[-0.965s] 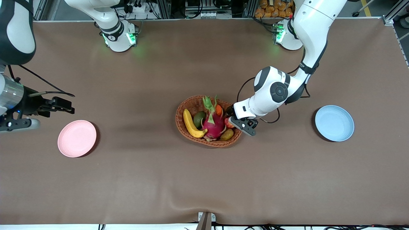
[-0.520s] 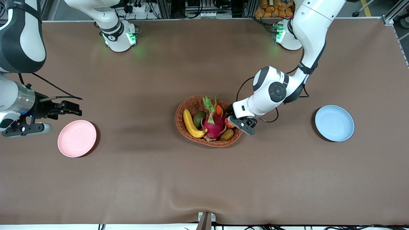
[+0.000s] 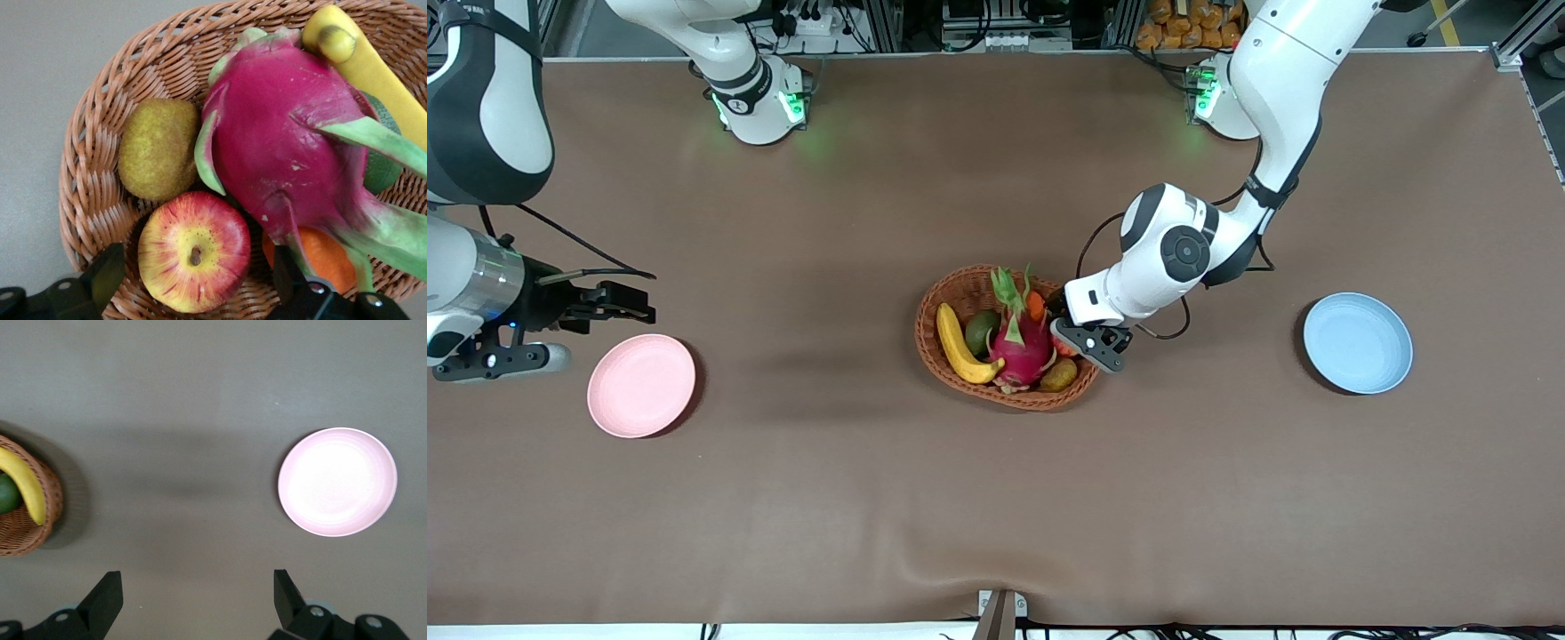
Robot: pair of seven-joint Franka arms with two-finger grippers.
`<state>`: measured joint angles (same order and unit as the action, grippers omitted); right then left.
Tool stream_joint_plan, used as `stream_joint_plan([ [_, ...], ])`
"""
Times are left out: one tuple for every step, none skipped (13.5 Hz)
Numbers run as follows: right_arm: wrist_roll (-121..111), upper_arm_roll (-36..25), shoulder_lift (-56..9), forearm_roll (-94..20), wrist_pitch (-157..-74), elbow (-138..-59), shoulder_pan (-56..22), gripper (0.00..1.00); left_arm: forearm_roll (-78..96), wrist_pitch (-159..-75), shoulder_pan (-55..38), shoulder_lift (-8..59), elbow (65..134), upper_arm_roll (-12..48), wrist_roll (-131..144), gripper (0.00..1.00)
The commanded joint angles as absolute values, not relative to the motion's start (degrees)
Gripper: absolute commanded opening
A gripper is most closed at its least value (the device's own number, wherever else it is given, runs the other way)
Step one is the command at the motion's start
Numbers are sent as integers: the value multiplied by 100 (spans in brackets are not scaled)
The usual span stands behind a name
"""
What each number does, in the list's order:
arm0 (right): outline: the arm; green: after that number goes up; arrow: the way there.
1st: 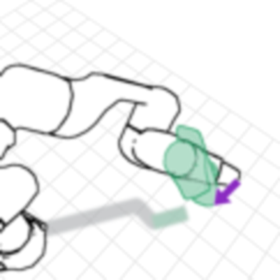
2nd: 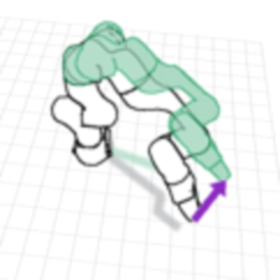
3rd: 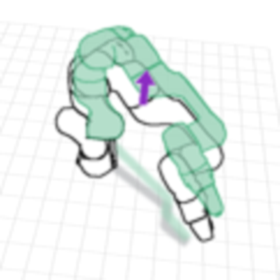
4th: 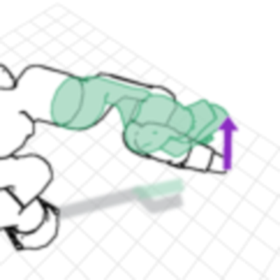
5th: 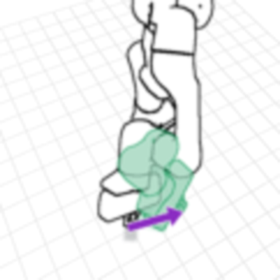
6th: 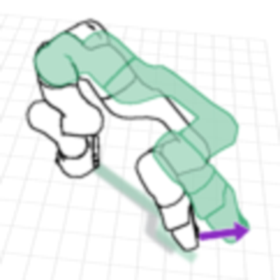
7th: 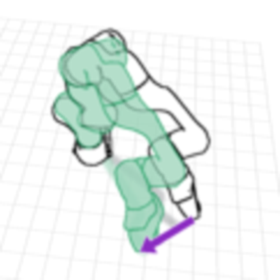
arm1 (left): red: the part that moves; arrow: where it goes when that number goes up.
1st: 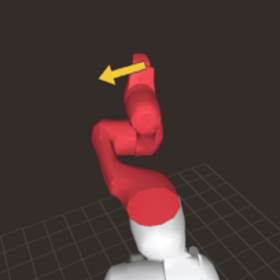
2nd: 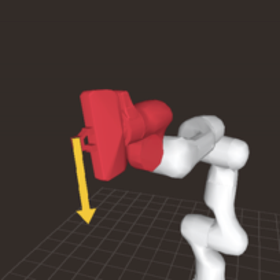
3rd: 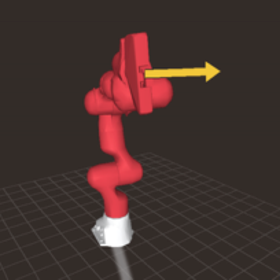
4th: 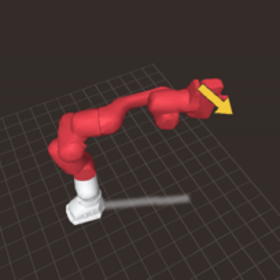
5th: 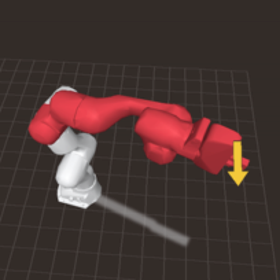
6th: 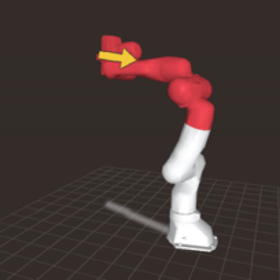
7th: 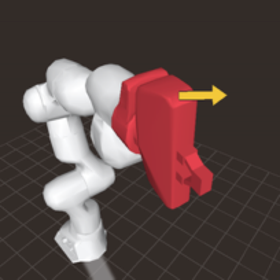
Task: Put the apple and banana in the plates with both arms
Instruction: 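Lower the left gripper onto the apple while the right gripper approaches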
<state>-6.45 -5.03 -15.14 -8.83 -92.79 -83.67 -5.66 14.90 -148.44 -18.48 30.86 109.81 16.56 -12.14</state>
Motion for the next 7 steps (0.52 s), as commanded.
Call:
stream_joint_plan([
  [-712, -519, -1564, -1265, -9343, -8288, -676, 100, 1608, -15116, -1960, 3163, 11004, 1652, -1318, 94],
  [-721, -519, -1564, -1266, -9404, -8288, -720, 100, 1600, -15161, -1969, 3190, 11021, 1652, -1327, 93],
  [-721, -519, -1564, -1266, -9465, -8297, -782, 100, 1591, -15161, -1960, 3208, 11021, 1652, -1327, 89],
  [-721, -519, -1582, -1266, -9518, -8297, -904, 100, 1591, -15161, -1960, 3208, 11021, 1644, -1327, 86],
  [-712, -519, -1591, -1266, -9614, -8297, -1079, 100, 1582, -15161, -1960, 3208, 11021, 1644, -1336, 81],
  [-712, -519, -1608, -1266, -9772, -8297, -1220, 100, 1565, -15161, -1951, 3217, 11030, 1644, -1345, 78],
  [-712, -519, -1626, -1266, -9921, -8297, -1309, 100, 1564, -15161, -1960, 3217, 11030, 1644, -1336, 76],
])
